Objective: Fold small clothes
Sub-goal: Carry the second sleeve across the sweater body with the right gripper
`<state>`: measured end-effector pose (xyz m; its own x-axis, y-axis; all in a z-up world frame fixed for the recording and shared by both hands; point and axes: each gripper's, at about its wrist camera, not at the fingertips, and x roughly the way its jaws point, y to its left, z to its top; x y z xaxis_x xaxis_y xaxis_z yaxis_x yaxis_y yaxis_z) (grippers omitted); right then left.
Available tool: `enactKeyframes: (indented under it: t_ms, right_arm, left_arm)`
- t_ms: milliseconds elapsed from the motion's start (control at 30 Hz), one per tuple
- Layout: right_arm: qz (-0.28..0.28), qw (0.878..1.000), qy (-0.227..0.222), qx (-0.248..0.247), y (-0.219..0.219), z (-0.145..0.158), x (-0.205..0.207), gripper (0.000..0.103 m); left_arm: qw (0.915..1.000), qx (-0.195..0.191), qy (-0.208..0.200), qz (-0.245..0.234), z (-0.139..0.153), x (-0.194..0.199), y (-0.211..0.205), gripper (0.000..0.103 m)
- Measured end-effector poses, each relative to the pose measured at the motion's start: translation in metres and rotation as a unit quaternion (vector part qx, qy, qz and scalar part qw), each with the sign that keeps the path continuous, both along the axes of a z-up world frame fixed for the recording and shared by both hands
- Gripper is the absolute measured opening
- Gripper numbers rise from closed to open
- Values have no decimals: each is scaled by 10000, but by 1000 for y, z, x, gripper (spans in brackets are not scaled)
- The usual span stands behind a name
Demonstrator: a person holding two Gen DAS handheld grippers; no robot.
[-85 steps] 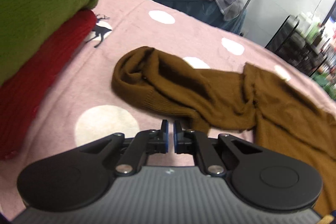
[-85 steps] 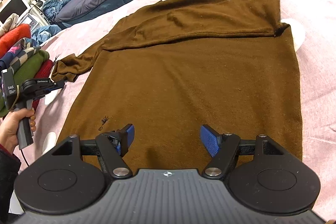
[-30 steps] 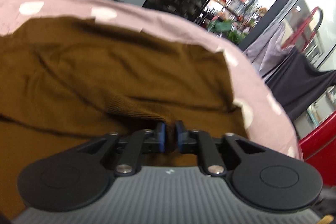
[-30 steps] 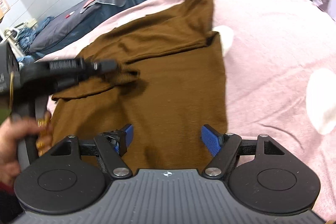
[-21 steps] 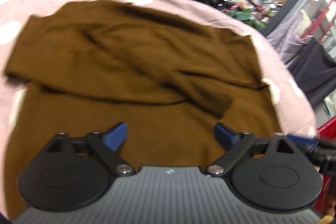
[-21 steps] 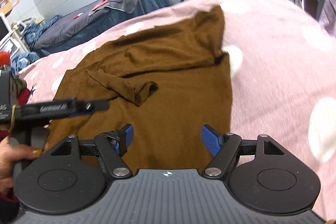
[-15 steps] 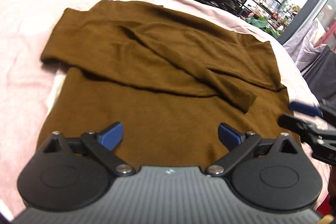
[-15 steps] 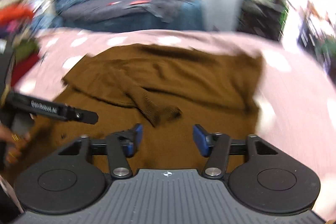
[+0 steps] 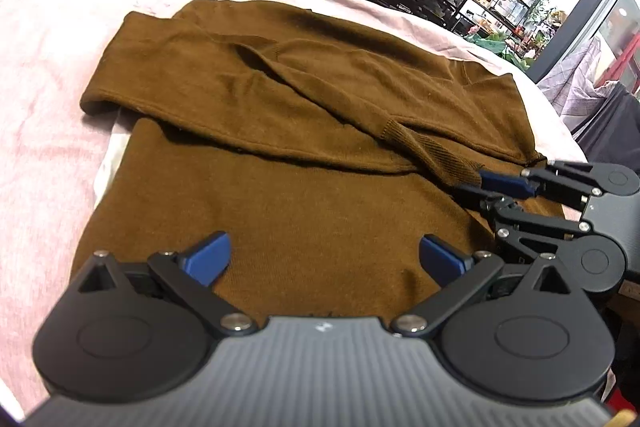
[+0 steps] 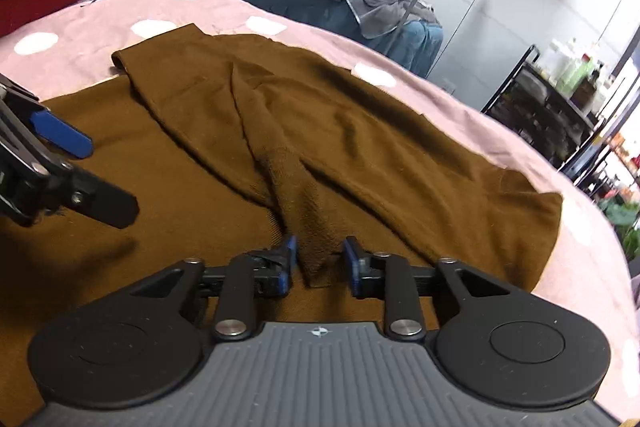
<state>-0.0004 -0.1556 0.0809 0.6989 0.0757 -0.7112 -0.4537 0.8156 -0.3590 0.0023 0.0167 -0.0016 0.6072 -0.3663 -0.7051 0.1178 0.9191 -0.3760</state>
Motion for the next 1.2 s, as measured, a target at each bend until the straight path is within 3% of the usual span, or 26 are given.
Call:
enactKeyframes:
  t_ms: [133,267,367,467,567,633,767,800,900,967,1000,1033,1200]
  right_arm:
    - [-205,9989,77,405,-4,3,-5,27]
    - [-304,9985,64,458,-5,-2,0,26]
    - [-327,9965,220,742,-6,0,3,3]
    - [-437,9857,553,1533,-16,9,10,2]
    - [-789,9639,689,2447,-34,24,21,2]
    - [-1160,9430,795,3016,-50,33,31,2]
    - [-1832,8802,1186,4215,-83,37,50,2]
    - [-2001,8652,1217,4433,-91,36,53,2]
    - [-2347,8430,1186,4692,-105,33,64,2]
    - [-2718,8101,1361,5014,-117,19,75,4]
    - [-2821,8046,1399,5035,-121,14,79,10]
    - [-2922,8099,1319,4912,-124,13,80,15]
    - [-2668,8832,691,3796,-111,24,71,38]
  left_arm:
    - [10000,-27,-17,14,-1,-1,1,103]
    - [10000,40,-28,-34,0,-1,-1,103]
    - [10000,58,-34,-43,0,-1,-2,103]
    - [9999,104,-38,-73,0,-2,-3,103]
    - [9999,93,-47,-75,0,-2,-2,103]
    - [10000,20,-34,-6,0,-2,-1,103]
    - [9998,-173,7,90,0,0,4,103]
    - [9998,-168,11,63,0,0,4,103]
    - [10000,-96,-13,22,-1,-1,2,103]
    - [10000,-44,-19,31,-1,-1,0,103]
    - [10000,-14,-21,21,0,-1,0,103]
    - [10000,6,-20,2,0,-1,-1,103]
    - [10000,-60,-3,-1,0,0,1,103]
